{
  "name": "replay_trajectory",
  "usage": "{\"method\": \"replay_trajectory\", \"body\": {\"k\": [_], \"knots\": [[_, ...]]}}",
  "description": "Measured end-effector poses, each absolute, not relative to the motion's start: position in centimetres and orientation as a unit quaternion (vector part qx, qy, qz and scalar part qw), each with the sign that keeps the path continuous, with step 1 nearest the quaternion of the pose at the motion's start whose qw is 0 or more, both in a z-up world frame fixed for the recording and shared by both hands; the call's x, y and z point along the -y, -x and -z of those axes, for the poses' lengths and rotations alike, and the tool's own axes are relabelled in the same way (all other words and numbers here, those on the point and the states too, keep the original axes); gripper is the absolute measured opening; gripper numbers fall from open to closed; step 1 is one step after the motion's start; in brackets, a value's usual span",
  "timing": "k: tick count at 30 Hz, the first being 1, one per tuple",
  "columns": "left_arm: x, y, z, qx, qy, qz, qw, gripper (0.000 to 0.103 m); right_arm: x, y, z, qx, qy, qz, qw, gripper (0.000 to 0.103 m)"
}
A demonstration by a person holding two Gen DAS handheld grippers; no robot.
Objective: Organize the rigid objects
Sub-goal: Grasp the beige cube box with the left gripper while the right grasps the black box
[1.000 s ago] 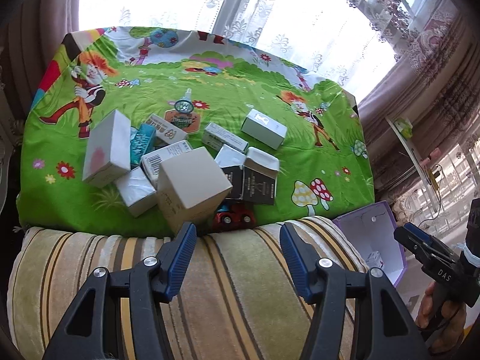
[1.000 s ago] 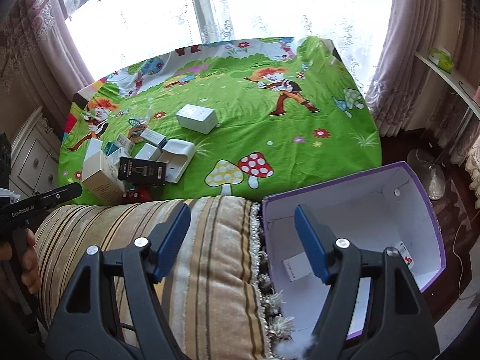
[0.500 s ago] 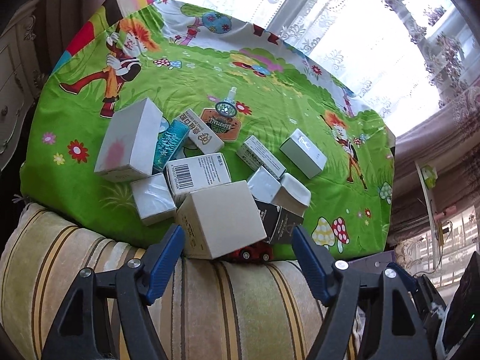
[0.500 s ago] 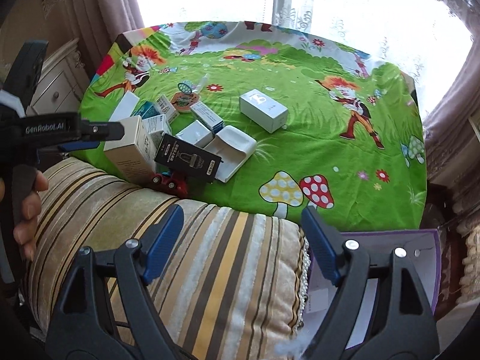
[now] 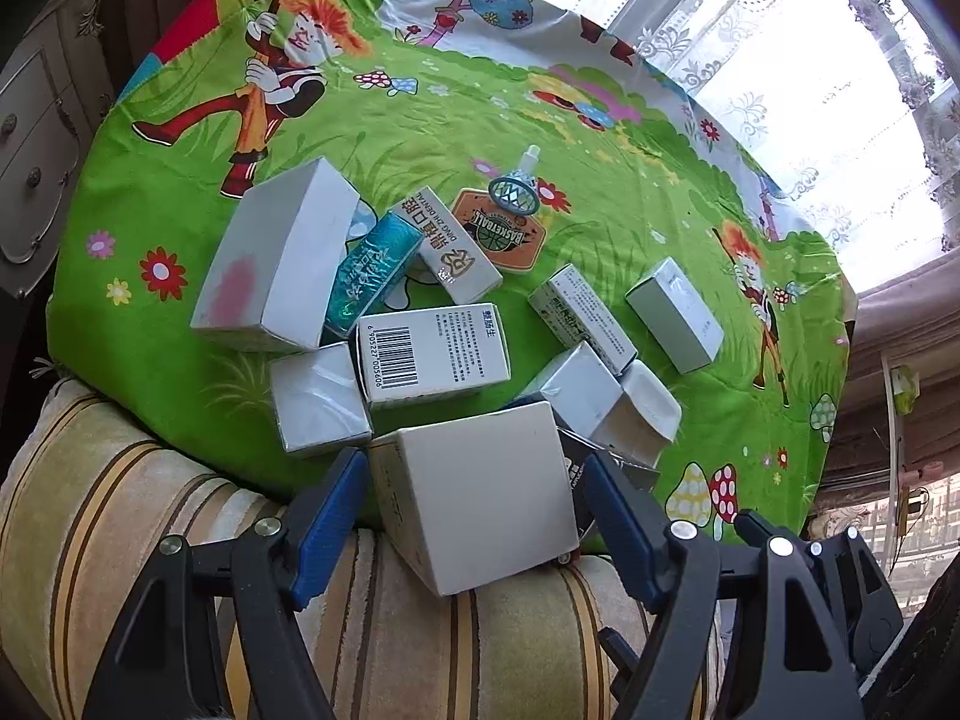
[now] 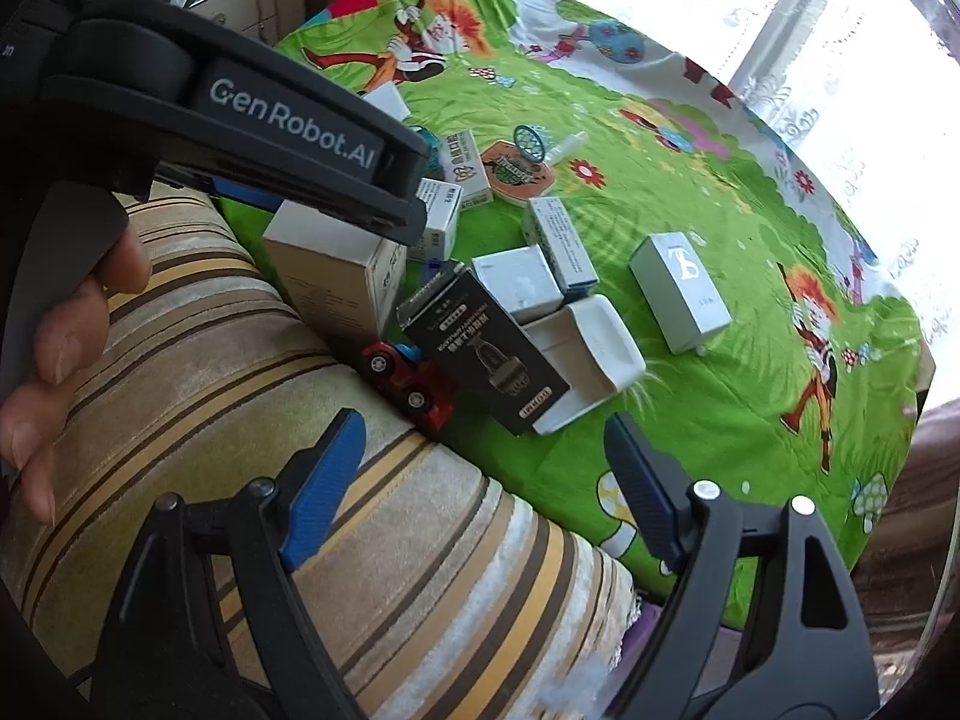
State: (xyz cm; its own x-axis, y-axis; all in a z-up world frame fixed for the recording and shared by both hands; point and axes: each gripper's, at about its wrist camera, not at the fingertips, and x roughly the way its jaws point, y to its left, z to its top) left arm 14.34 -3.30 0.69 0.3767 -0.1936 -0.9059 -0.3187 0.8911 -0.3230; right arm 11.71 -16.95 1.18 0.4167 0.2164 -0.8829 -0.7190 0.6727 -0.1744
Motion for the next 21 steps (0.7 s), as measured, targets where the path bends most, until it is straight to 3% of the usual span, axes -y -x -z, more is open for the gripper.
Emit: {"method": "replay_trajectory", "body": {"k": [9, 18, 21], "knots": [[2.8, -14.9, 0.3, -0.573, 0.246, -0.031, 0.782, 0.074, 14.1, -14.2, -0.1, -0.432, 0.321, -0.355, 0.765, 0.084], [1.8, -14.3, 0.3, -0.568, 0.266, -0.006, 0.779, 0.064, 13.7, -15.7, 1.0, -0.442, 0.309, -0.379, 0.752, 0.084], [1.4, -14.0, 0.2, -0.566, 0.270, 0.000, 0.779, 0.063, 13.5, -16.2, 1.2, -0.448, 0.302, -0.383, 0.749, 0.075]]}}
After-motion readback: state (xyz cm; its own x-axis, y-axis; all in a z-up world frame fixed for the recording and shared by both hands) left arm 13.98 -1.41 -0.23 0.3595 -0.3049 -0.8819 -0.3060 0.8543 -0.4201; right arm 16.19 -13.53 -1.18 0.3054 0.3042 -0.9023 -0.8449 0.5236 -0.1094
